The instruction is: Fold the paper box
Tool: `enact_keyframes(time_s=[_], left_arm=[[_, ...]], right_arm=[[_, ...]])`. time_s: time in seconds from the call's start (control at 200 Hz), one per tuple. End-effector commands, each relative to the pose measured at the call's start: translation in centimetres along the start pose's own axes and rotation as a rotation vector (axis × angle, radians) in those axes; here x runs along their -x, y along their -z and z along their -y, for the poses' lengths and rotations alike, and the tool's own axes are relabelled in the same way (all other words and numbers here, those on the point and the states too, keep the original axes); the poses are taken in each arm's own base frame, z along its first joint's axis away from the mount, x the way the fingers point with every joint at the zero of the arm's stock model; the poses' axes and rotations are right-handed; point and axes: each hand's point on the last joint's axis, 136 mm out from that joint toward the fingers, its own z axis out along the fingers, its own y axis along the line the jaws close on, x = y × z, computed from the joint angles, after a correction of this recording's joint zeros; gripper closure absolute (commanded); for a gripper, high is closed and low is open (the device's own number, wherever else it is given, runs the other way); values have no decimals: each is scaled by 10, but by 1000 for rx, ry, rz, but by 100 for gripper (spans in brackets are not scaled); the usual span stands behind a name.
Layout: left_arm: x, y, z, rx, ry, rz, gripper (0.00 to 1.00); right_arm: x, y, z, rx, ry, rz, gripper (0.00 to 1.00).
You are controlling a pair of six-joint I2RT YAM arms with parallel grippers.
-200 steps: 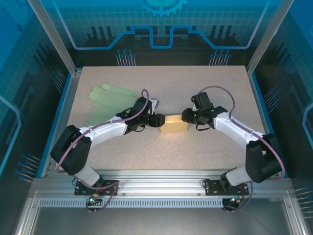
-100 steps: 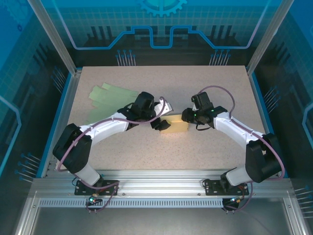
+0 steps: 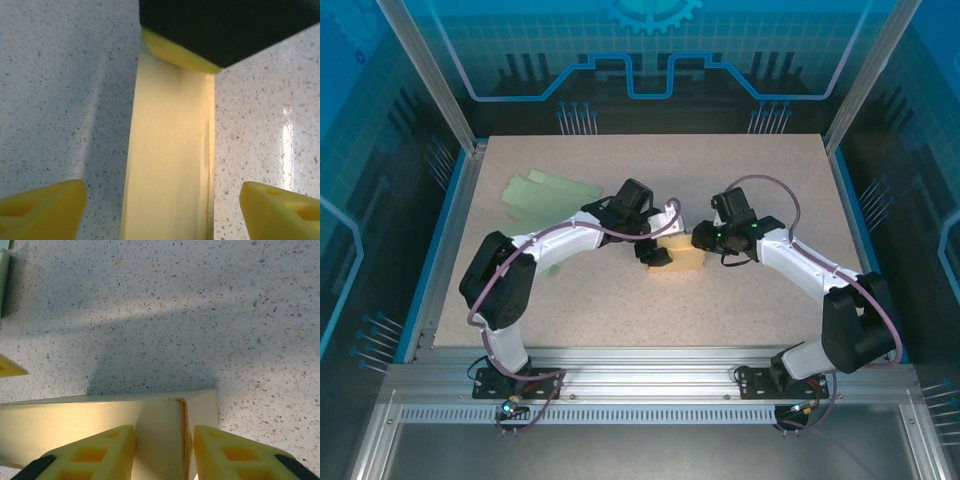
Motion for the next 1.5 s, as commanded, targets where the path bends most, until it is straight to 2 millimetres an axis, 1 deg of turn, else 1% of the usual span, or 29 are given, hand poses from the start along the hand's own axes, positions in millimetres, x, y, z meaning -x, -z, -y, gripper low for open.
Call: enact_keyframes(time_s=[0.0,0.225,0.285,0.325,0.375,0.525,0.595,0.68,0.75,0.89,0.941,1.021,1.041,1.191,1.271,1.306,1.391,1.421,1.491], left_arm=[[-8,-3,4,-41,-21,-53,23],[-17,-5,2,-30,-33,-99,39],[-18,-5,1,-25,-40,-105,47],[-20,-5,1,-22,-42,-111,49],[-22,-6,1,-18,-45,-118,54],[-24,-9,0,3,-59,-127,61],[-21,-8,-1,22,-72,-124,61],[-17,-9,-5,71,-111,-110,61],[-9,-8,-8,116,-145,-82,61],[11,-9,-21,227,-204,-19,61],[19,-11,-27,276,-230,-8,61],[30,-18,-39,360,-282,1,61],[33,-20,-42,379,-294,6,61],[50,-43,-60,487,-388,19,61],[59,-59,-69,527,-437,21,60],[59,-67,-73,530,-450,8,60],[63,-82,-86,563,-466,2,60],[66,-85,-92,584,-468,6,55],[71,-94,-103,634,-490,10,54]], right_arm=[[-33,-10,20,-89,10,-130,63],[-31,-6,19,-92,13,-124,63],[-30,-4,17,-90,16,-120,63],[-28,-3,17,-90,16,-116,63],[-27,-1,15,-86,18,-111,63],[-23,5,12,-82,21,-95,63],[-21,11,11,-76,23,-85,62],[-18,22,8,-69,26,-61,60],[-12,37,8,-71,30,-26,57],[-3,80,12,-96,38,73,43],[0,97,16,-108,34,117,32],[2,124,25,-137,18,188,5],[2,131,28,-146,11,204,0],[-1,178,46,-174,-35,345,0],[-3,199,51,-157,-54,424,0],[-4,208,53,-144,-60,459,0],[-7,225,56,-117,-69,523,0],[-9,231,57,-112,-74,539,0],[-12,240,61,-103,-80,569,0]])
